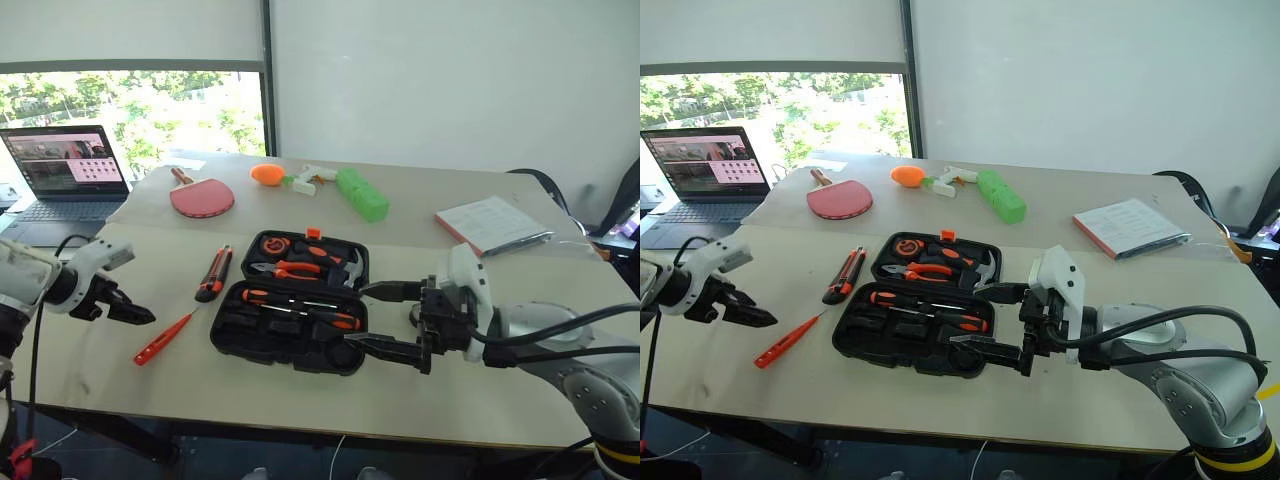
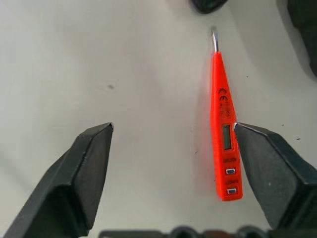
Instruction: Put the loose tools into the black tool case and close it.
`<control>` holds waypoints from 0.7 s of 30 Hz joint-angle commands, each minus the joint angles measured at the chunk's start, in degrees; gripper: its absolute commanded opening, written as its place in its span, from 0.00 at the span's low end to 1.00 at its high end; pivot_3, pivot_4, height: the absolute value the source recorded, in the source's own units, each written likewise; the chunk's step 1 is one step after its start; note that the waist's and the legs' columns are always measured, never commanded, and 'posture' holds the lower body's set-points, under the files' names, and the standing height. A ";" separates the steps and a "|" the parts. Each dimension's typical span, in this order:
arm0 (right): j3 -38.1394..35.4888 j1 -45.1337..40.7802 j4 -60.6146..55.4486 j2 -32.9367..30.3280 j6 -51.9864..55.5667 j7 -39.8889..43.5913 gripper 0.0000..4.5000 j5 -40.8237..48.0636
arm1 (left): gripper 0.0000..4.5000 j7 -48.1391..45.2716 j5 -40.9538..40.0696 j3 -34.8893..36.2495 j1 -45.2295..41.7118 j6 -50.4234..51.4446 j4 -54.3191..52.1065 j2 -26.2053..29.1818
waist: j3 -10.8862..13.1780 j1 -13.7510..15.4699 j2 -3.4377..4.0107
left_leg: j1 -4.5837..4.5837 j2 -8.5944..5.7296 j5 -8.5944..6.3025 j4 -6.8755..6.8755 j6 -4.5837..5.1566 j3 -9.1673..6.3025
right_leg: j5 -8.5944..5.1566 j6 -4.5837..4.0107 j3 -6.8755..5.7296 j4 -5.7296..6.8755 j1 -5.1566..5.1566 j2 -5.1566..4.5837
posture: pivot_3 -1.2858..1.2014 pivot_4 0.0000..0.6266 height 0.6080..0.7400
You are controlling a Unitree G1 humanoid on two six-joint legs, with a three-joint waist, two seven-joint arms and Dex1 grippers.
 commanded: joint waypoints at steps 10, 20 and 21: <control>-0.35 -0.31 -1.95 0.92 -1.00 -0.61 1.00 -0.23 | 0.93 1.01 0.18 -3.57 5.91 12.17 -15.79 -0.57 | 0.00 -0.48 0.00 | 0.04 0.03 0.00 -0.05 0.00 0.02 | 0.00 -0.03 0.03 0.04 -0.04 0.07 | 0.52 0.24 0.99; -0.73 0.67 -3.50 1.07 -0.87 -1.99 1.00 0.07 | 0.82 1.84 2.45 -7.86 7.35 10.06 -13.37 -3.07 | -0.04 -0.40 0.08 | 0.11 0.01 0.00 -0.06 0.00 0.03 | 0.00 -0.03 0.06 0.03 0.02 0.05 | 0.52 0.24 0.99; -0.74 0.60 -3.45 1.05 -0.88 -1.99 1.00 0.06 | 0.78 2.02 2.74 -7.94 7.41 9.62 -12.72 -3.42 | -0.06 -0.39 0.10 | 0.13 0.01 0.00 -0.06 0.00 0.04 | 0.00 -0.03 0.06 0.03 0.04 0.05 | 0.52 0.24 0.99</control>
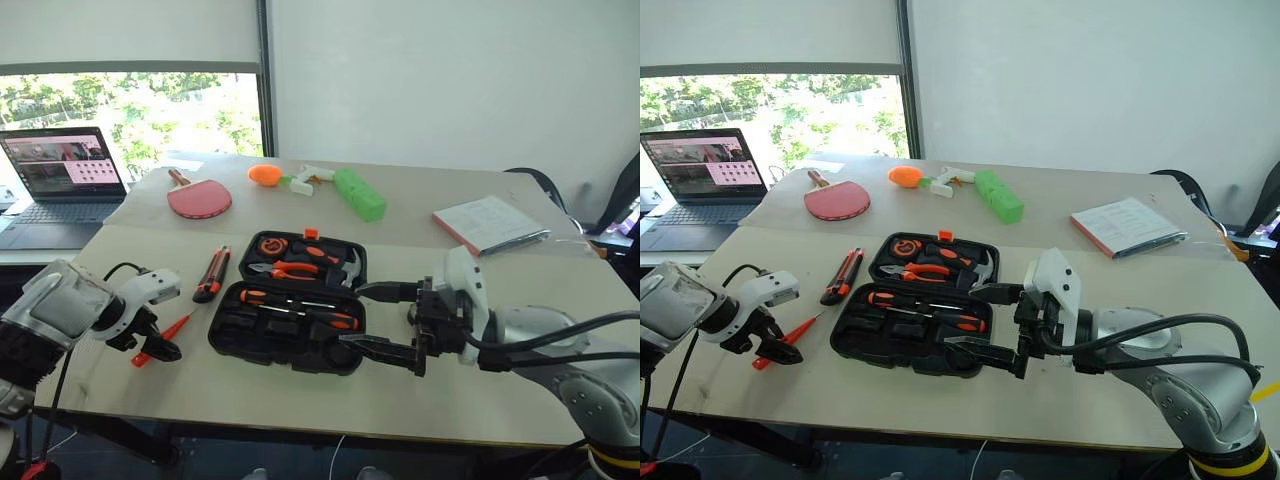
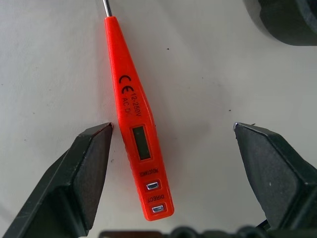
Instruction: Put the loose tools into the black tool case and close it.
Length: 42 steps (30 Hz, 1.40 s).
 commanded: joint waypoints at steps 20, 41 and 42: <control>-4.27 0.34 -0.86 -4.39 0.28 4.71 1.00 4.68 | 0.09 -8.59 9.82 -0.16 -16.73 -33.22 25.57 -6.08 | -0.15 0.93 0.18 | -0.05 -0.02 0.01 0.05 -0.02 0.02 | 0.00 -0.01 -0.03 0.00 0.00 0.01 | 0.52 0.24 0.99; -6.12 7.15 -7.72 -5.20 -0.23 -3.77 1.00 6.99 | 0.09 -19.79 11.65 -17.27 -28.60 -54.11 25.32 -24.99 | -0.13 0.27 0.16 | -0.16 -0.10 -0.02 0.06 0.05 -0.01 | 0.04 0.10 0.09 -0.12 -0.02 -0.04 | 0.52 0.24 0.99; -6.23 7.33 -7.87 -5.27 -0.30 -4.18 1.00 7.17 | 0.09 -19.79 12.24 -17.12 -28.31 -53.92 25.30 -25.40 | -0.13 0.26 0.16 | -0.16 -0.09 -0.02 0.06 0.05 -0.02 | 0.04 0.10 0.08 -0.12 -0.03 -0.02 | 0.52 0.24 0.99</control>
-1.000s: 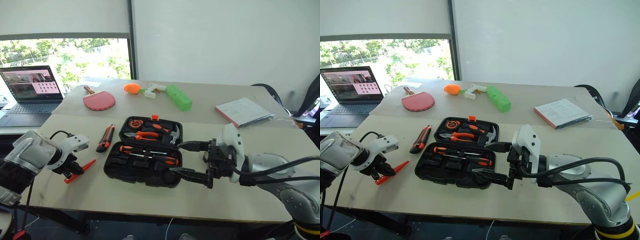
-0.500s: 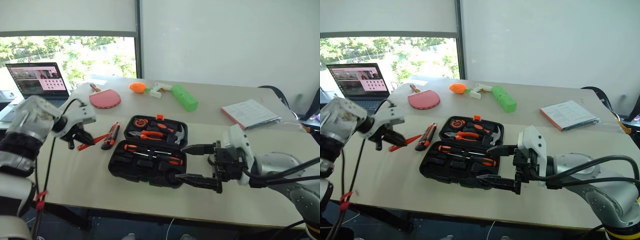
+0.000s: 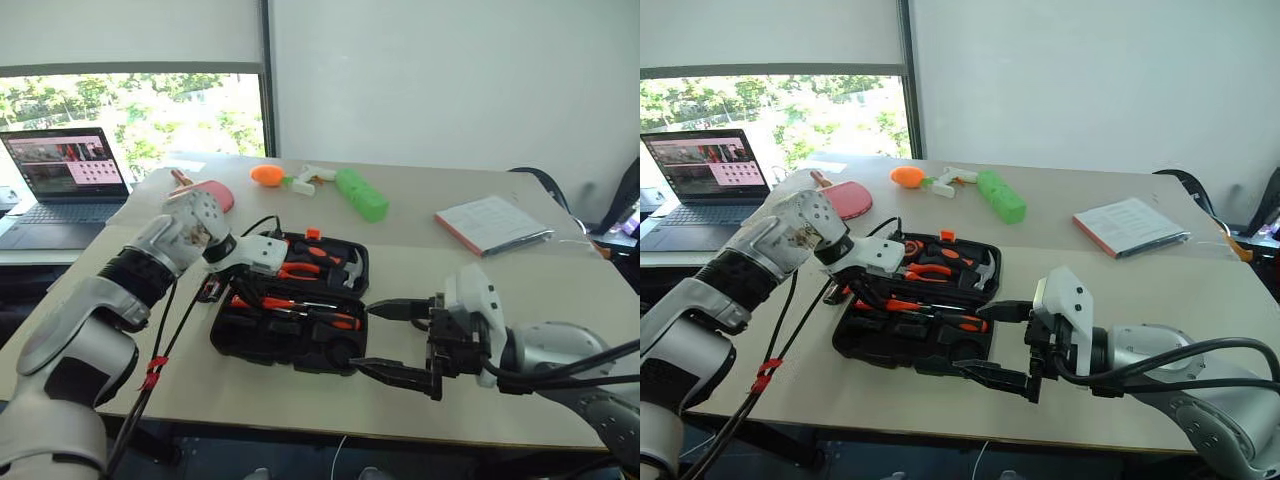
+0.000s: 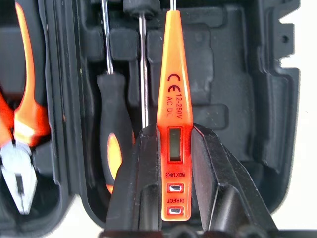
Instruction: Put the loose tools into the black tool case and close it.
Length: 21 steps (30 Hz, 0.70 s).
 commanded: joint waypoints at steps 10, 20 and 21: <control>-2.53 0.54 -2.36 -0.17 -1.05 -3.75 1.00 2.62 | 0.09 -0.16 5.26 0.36 3.98 -0.27 -1.86 0.02 | 0.00 -0.48 0.00 | 0.02 0.01 0.00 -0.01 0.00 -0.02 | 0.00 0.00 0.01 -0.01 0.01 0.00 | 0.52 0.24 0.99; -1.63 -0.61 -1.56 0.02 -1.12 -3.76 1.00 1.91 | 0.09 -0.16 6.58 0.22 4.23 -0.67 -0.01 0.62 | 0.00 -0.60 0.01 | 0.04 0.02 0.00 -0.02 0.00 -0.01 | 0.00 0.00 0.02 -0.01 0.01 0.03 | 0.52 0.24 0.99; -1.58 -0.61 -1.58 0.08 -1.14 -3.81 1.00 1.87 | 0.09 -0.16 6.84 0.33 4.29 -0.83 0.04 0.60 | 0.00 -0.61 0.01 | 0.04 0.02 0.00 -0.02 0.01 -0.01 | 0.00 0.00 0.02 -0.01 0.01 0.03 | 0.52 0.24 0.99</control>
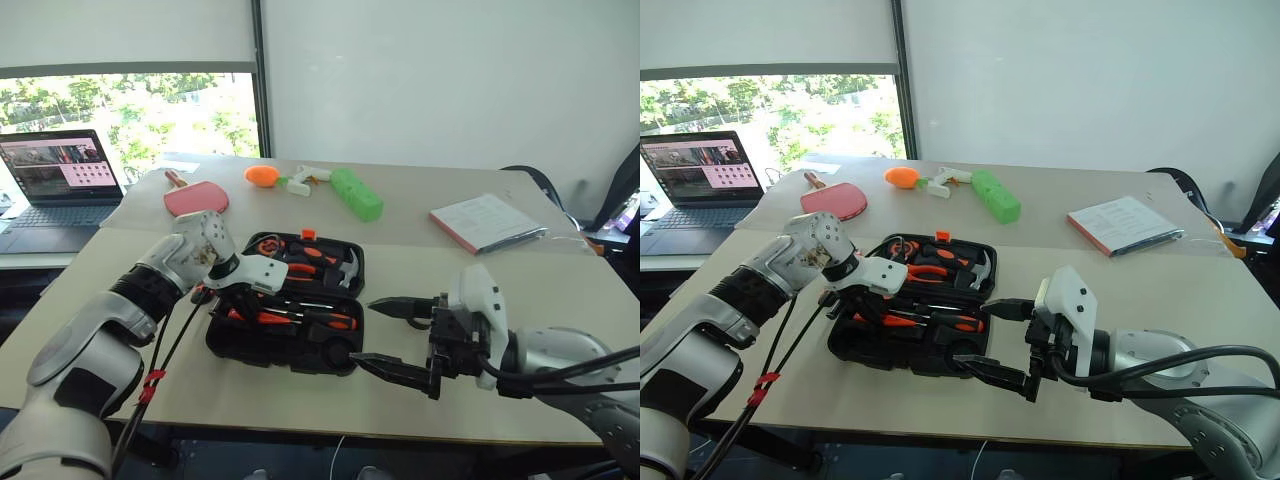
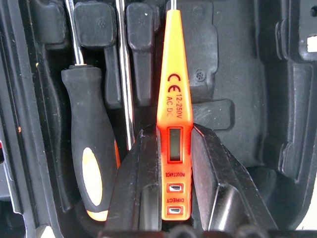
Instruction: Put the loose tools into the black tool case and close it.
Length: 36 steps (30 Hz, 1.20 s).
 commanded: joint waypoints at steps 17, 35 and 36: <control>0.04 -0.16 -1.12 1.06 -1.65 -0.91 1.00 -0.88 | 0.09 -0.74 4.29 0.71 1.55 -2.91 2.67 0.35 | -0.01 -0.12 0.01 | 0.08 0.03 0.00 0.00 0.00 0.01 | 0.00 -0.01 0.02 0.05 0.03 0.04 | 0.52 0.24 0.99; 0.72 0.97 -0.49 1.34 -2.19 0.63 1.00 -2.47 | 0.99 -0.75 -12.08 -2.33 -5.27 4.56 -3.00 7.78 | 0.00 0.36 -0.01 | -0.04 0.02 0.00 0.10 0.00 -0.06 | 0.01 0.00 -0.02 0.06 0.02 0.02 | 0.52 0.24 0.99; 0.79 0.97 -0.39 1.41 -2.20 0.76 1.00 -2.64 | 0.94 -0.75 -12.88 -2.79 -5.76 4.55 -3.08 8.28 | 0.00 0.35 -0.01 | -0.03 0.01 0.00 0.09 0.00 -0.05 | 0.01 0.01 -0.01 0.05 0.02 0.01 | 0.52 0.24 0.99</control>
